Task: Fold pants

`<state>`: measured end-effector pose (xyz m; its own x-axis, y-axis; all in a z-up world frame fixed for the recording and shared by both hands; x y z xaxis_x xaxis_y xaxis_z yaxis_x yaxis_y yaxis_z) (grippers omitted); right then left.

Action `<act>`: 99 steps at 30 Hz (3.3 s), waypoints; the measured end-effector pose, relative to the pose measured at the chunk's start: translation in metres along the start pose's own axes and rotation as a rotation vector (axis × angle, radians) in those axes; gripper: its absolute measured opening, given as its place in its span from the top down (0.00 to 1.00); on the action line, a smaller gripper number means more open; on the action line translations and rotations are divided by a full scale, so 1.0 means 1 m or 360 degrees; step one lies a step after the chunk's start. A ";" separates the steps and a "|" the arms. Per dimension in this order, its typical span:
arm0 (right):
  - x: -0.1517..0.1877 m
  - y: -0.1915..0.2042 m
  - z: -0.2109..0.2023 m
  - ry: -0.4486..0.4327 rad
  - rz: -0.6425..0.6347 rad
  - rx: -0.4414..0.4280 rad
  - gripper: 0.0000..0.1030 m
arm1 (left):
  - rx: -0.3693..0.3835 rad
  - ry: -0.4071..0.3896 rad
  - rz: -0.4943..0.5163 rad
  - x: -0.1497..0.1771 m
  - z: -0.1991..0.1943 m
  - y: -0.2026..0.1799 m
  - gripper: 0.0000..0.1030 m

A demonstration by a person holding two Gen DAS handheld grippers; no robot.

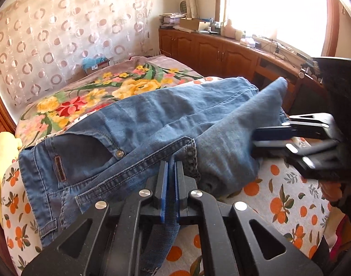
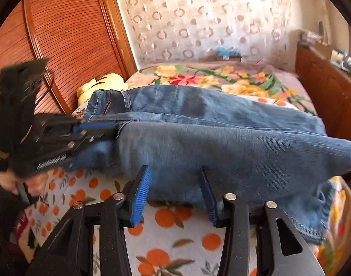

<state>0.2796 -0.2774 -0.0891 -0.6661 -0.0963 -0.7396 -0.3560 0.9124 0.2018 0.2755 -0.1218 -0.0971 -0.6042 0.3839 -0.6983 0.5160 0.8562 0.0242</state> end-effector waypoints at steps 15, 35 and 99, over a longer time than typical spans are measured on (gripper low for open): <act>0.009 0.010 0.005 -0.0065 -0.0024 0.0100 0.98 | -0.0065 -0.0012 0.0091 0.063 -0.041 -0.011 0.51; 0.021 0.028 0.032 0.0065 0.0027 -0.0032 0.64 | -0.0162 -0.0023 0.0001 0.015 -0.003 0.036 0.75; 0.101 -0.050 -0.056 -0.0048 0.0153 0.0333 0.93 | -0.0328 0.0024 -0.0412 0.131 -0.065 0.123 0.85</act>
<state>0.1933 -0.3555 -0.1382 -0.6696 0.0041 -0.7427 -0.1461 0.9797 0.1372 0.2205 0.0565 -0.1396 -0.7090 0.1483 -0.6895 0.2114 0.9774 -0.0071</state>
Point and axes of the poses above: each gripper's, at about its wrist camera, not at the fingertips, and z roughly the way its jaws point, y to its left, x to its underside, the point moved 6 cm from there along z, roughly the way its jaws point, and after that the axes turned 3 degrees about -x, right-handed, at the moved point
